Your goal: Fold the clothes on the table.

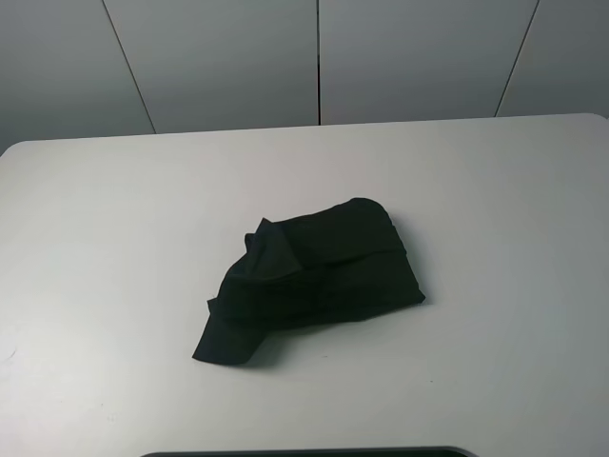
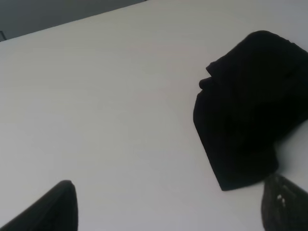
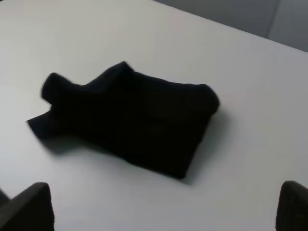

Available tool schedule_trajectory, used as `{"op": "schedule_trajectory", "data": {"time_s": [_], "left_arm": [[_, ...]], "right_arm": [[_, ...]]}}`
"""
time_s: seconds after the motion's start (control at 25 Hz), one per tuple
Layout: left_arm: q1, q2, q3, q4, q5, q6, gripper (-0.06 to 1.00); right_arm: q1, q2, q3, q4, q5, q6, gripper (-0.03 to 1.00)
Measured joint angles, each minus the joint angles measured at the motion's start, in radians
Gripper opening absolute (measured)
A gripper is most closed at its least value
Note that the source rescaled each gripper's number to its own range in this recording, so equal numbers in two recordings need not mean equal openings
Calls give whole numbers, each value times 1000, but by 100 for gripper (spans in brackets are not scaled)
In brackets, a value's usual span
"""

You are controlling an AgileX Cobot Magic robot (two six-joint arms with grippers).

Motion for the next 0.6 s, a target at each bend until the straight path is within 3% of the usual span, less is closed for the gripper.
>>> {"op": "schedule_trajectory", "data": {"time_s": [0.2, 0.32, 0.44, 0.6], "left_arm": [[172, 0, 0, 0, 0, 0, 99], [236, 0, 0, 0, 0, 0, 99], [261, 0, 0, 0, 0, 0, 99], [268, 0, 0, 0, 0, 0, 99]], "right_arm": [[-314, 0, 0, 0, 0, -6, 100], [-456, 0, 0, 0, 0, -6, 100], [-526, 0, 0, 0, 0, -6, 100], [-536, 0, 0, -2, 0, -18, 100]]}}
